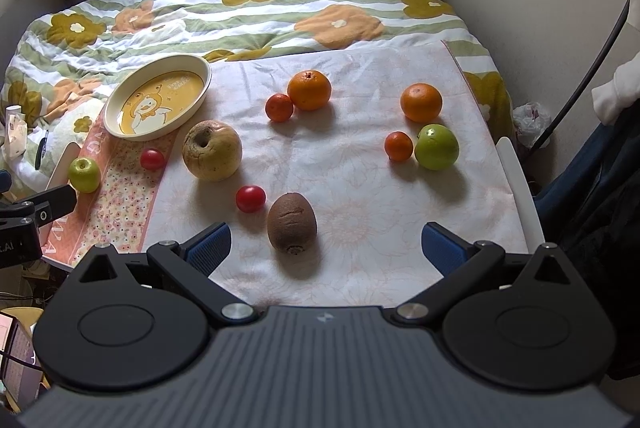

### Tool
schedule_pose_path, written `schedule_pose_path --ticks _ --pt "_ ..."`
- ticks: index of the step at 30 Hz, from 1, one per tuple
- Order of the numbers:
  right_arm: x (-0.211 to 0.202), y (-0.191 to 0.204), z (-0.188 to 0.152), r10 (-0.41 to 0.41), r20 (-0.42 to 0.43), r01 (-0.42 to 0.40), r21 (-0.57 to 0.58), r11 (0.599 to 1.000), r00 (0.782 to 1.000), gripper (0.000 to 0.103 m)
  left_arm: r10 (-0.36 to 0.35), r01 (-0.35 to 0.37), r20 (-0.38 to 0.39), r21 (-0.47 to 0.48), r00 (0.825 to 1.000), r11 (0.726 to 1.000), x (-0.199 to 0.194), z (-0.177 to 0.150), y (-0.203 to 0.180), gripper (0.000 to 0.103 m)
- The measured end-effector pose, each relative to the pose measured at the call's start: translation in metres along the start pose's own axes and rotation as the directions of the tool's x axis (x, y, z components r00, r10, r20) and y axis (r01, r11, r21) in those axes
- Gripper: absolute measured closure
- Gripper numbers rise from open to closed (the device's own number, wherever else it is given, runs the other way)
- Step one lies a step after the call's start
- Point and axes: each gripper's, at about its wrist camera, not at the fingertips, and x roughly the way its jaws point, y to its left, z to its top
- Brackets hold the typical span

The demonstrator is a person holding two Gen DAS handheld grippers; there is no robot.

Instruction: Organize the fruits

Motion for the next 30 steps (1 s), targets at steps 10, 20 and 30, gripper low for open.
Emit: schedule_pose_path --ticks 10,20,30 --pt "0.021 0.006 -0.003 -0.002 -0.021 0.003 0.026 1.000 1.000 0.000 -0.073 0.068 0.027 0.139 0.997 0.988 0.022 0.009 0.005 0.001" --pt "0.069 0.011 -0.021 -0.013 -0.020 0.014 0.045 0.999 1.000 0.000 -0.191 0.184 -0.009 0.315 0.982 0.931 0.085 0.011 -0.001 0.001" --pt "0.116 0.020 -0.034 0.015 -0.010 -0.015 0.030 0.999 1.000 0.000 -0.237 0.240 -0.061 0.416 0.970 0.877 0.150 0.007 -0.032 0.006"
